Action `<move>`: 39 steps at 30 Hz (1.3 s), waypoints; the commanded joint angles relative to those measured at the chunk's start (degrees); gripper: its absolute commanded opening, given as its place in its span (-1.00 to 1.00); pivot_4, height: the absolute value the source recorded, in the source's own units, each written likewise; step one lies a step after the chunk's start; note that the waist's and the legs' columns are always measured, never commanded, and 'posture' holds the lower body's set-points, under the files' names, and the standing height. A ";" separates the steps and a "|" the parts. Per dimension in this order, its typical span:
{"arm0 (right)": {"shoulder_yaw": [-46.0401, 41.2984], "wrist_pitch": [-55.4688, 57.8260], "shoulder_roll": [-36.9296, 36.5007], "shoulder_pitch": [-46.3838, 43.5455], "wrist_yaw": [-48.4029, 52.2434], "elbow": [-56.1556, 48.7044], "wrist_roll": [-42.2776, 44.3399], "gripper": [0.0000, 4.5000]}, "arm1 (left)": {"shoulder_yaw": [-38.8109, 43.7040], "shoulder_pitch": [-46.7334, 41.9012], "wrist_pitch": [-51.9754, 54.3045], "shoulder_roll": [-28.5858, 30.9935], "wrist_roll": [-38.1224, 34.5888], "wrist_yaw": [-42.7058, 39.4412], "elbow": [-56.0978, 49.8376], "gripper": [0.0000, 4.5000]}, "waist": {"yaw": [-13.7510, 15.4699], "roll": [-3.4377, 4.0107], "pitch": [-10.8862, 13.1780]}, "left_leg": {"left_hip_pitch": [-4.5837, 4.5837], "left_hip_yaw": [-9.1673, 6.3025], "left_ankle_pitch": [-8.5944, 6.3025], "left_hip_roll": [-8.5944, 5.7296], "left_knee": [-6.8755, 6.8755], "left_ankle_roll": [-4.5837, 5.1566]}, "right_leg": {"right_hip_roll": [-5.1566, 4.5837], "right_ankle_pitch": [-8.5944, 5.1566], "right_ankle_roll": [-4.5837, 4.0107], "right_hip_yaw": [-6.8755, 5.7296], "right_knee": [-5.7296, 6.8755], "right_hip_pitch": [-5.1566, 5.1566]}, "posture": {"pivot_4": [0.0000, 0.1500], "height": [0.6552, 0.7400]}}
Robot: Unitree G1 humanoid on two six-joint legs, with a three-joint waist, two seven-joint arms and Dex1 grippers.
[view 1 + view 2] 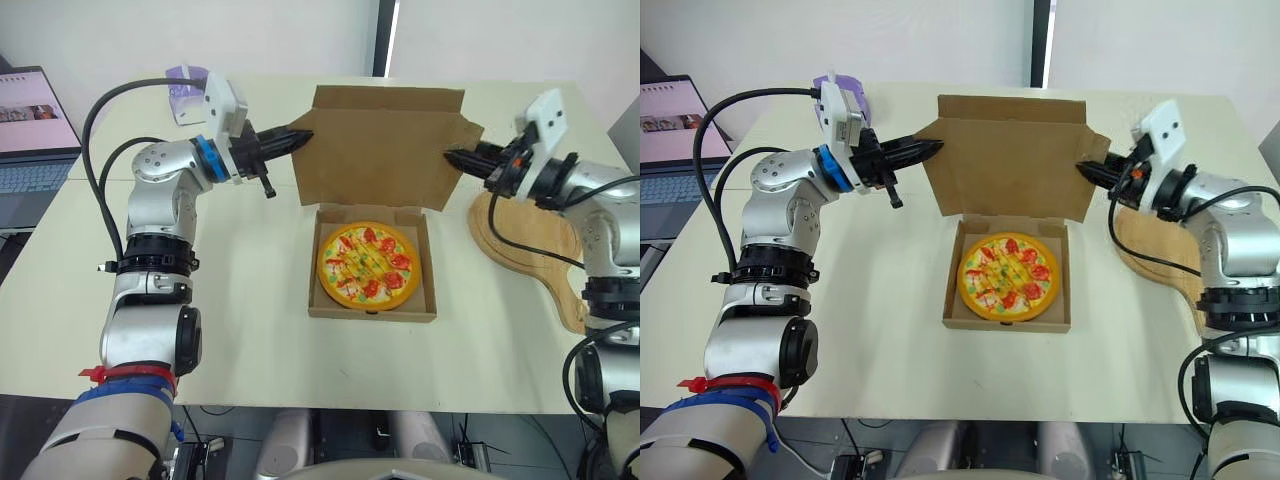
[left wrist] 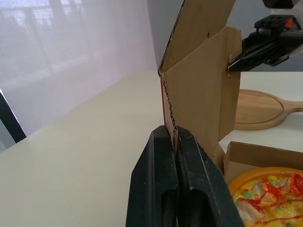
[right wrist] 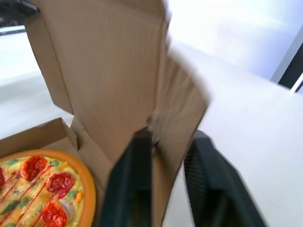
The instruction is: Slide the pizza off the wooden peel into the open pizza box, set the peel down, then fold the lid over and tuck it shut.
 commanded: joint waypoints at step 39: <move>-2.44 23.97 3.34 1.20 -20.86 -24.54 7.63 -0.98 | -0.53 19.98 32.98 -16.79 -4.71 46.05 -55.67 -1.00 | 0.18 0.00 -0.01 | 0.04 0.01 0.00 0.01 0.04 -0.01 | -0.02 0.00 0.00 0.11 0.09 0.02 | 1.00 0.65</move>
